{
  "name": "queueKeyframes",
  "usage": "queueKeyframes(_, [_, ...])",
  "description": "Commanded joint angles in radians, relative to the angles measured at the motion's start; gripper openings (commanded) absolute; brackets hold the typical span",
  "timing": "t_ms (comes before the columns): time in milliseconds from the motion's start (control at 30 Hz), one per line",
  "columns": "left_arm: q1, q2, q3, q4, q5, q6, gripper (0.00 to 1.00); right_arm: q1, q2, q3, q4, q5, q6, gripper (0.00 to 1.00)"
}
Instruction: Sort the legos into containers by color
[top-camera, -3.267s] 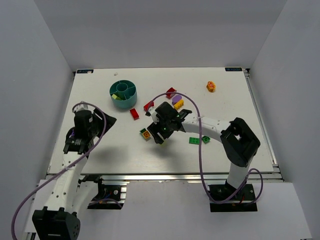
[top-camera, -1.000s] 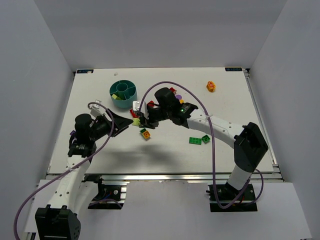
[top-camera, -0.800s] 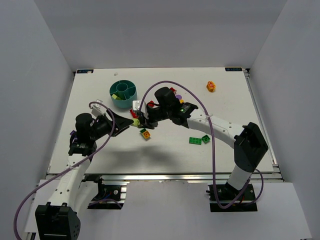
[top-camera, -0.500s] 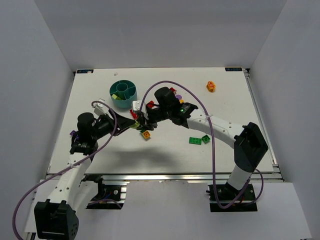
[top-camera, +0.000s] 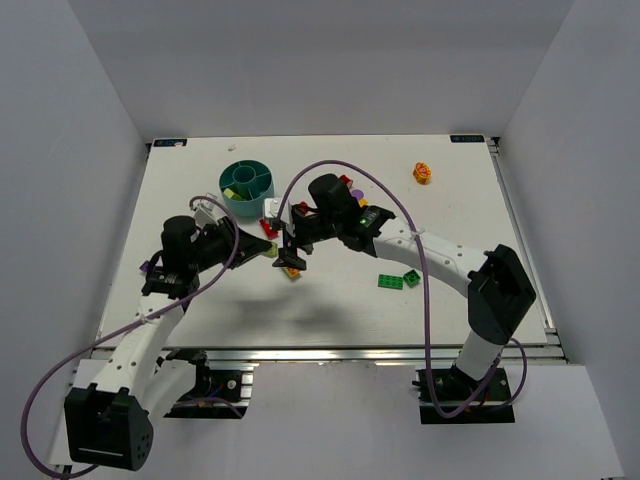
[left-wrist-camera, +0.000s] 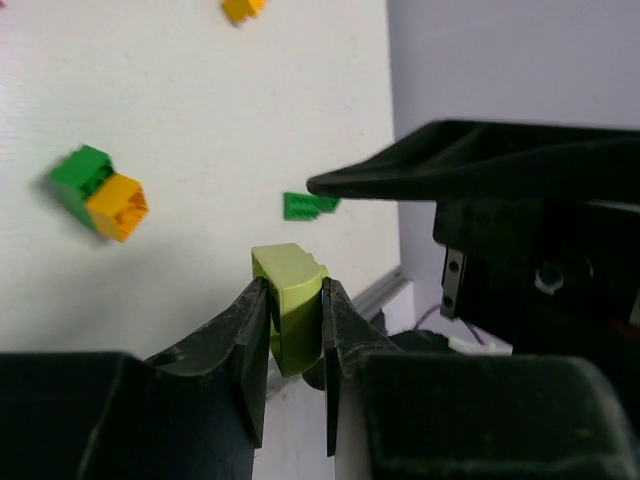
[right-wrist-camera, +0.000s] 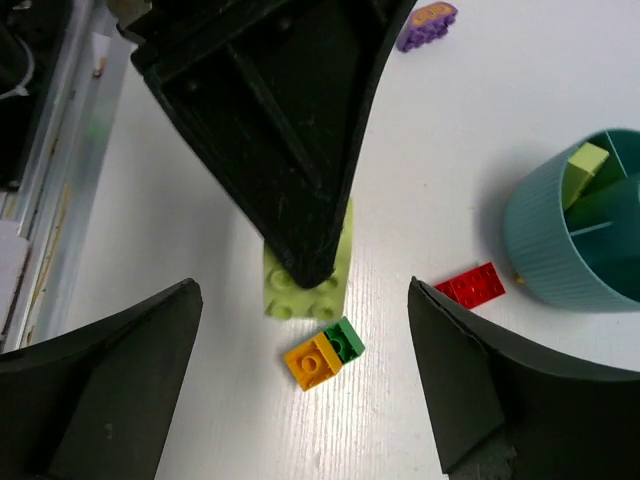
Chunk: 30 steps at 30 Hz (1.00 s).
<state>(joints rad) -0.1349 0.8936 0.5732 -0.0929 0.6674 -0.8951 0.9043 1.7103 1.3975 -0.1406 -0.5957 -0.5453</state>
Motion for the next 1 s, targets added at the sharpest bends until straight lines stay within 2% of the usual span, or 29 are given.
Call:
queueKeyframes(0, [0.004, 0.028, 0.129, -0.195, -0.152, 0.126, 0.0, -0.015, -0.037, -0.018, 0.071, 0.103, 0.025, 0.89])
queueKeyframes(33, [0.014, 0.06, 0.157, -0.265, -0.182, 0.155, 0.0, -0.024, -0.044, -0.028, 0.075, 0.126, 0.047, 0.89])
queueKeyframes(133, [0.073, 0.134, 0.253, -0.343, -0.273, 0.165, 0.0, -0.087, -0.084, -0.057, 0.072, 0.168, 0.093, 0.89])
queueKeyframes(267, [0.112, 0.235, 0.356, -0.315, -0.366, 0.09, 0.0, -0.172, -0.158, -0.136, 0.075, 0.172, 0.096, 0.89])
queueKeyframes(333, [0.112, 0.292, 0.402, -0.311, -0.402, 0.015, 0.0, -0.191, -0.198, -0.179, 0.062, 0.151, 0.094, 0.8])
queueKeyframes(367, [0.112, 0.324, 0.43, -0.318, -0.42, -0.008, 0.0, -0.199, -0.21, -0.192, 0.058, 0.14, 0.096, 0.72])
queueKeyframes(400, [0.112, 0.388, 0.485, -0.324, -0.439, -0.031, 0.0, -0.211, -0.219, -0.202, 0.055, 0.126, 0.102, 0.39])
queueKeyframes(433, [0.112, 0.419, 0.511, -0.33, -0.445, -0.077, 0.0, -0.215, -0.241, -0.215, 0.049, 0.125, 0.11, 0.16])
queueKeyframes(467, [0.112, 0.447, 0.537, -0.329, -0.448, -0.097, 0.0, -0.219, -0.253, -0.239, 0.052, 0.128, 0.119, 0.0])
queueKeyframes(567, [0.112, 0.524, 0.623, -0.321, -0.476, -0.169, 0.0, -0.222, -0.288, -0.285, 0.059, 0.135, 0.137, 0.0])
queueKeyframes(733, [0.112, 0.619, 0.746, -0.418, -0.592, -0.257, 0.0, -0.234, -0.317, -0.328, 0.068, 0.14, 0.156, 0.0])
queueKeyframes(967, [0.107, 0.692, 0.769, -0.438, -0.643, -0.379, 0.0, -0.251, -0.316, -0.339, 0.072, 0.129, 0.163, 0.0])
